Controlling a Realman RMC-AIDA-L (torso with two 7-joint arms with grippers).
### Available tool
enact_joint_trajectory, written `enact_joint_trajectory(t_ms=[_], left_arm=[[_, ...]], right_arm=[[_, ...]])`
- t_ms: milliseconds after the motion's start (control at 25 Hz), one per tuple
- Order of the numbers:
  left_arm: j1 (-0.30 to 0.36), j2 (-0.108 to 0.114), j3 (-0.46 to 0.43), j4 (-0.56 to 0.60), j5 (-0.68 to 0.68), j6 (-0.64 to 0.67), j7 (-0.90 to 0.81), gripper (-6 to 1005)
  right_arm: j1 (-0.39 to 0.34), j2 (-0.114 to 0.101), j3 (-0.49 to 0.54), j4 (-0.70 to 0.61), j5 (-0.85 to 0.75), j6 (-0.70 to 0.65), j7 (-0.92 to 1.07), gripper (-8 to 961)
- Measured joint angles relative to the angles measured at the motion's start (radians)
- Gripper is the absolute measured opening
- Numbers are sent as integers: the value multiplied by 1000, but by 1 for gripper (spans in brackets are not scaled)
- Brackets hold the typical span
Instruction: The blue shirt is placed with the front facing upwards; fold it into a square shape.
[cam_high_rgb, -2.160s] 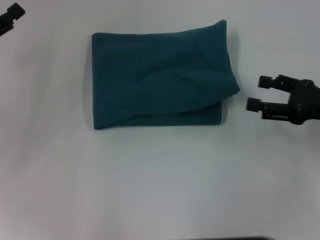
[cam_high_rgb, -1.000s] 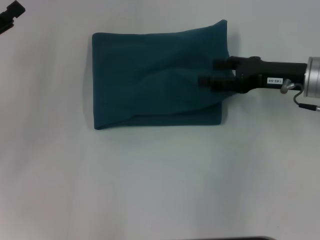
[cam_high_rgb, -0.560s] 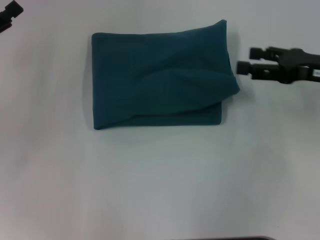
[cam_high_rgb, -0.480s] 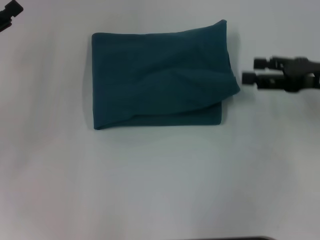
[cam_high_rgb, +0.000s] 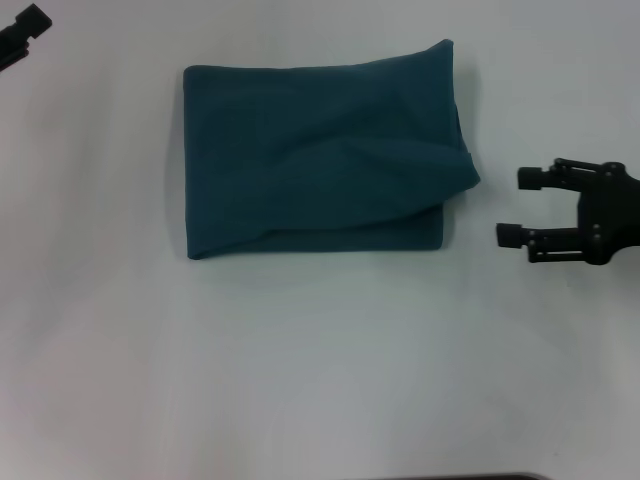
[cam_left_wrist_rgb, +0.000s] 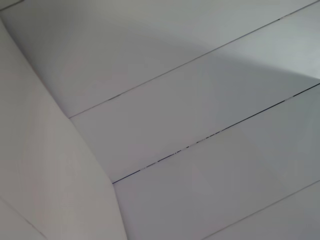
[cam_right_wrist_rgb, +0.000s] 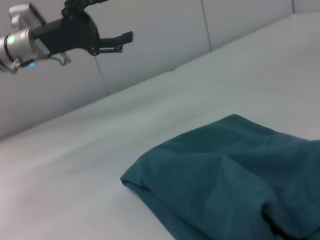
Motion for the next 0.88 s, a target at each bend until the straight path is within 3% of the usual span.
enact_joint_trajectory(t_ms=[240, 640, 880], left_arm=[[0, -1, 0, 20, -3, 5, -3, 951], [2, -1, -5, 21, -6, 10, -4, 950], [5, 0, -6, 21, -6, 10, -1, 951]], right_arm=[[36, 29, -6, 0, -21, 28, -113, 907], [81, 32, -35, 12, -24, 77, -104, 894], [87, 31, -102, 13, -25, 120, -40, 886]])
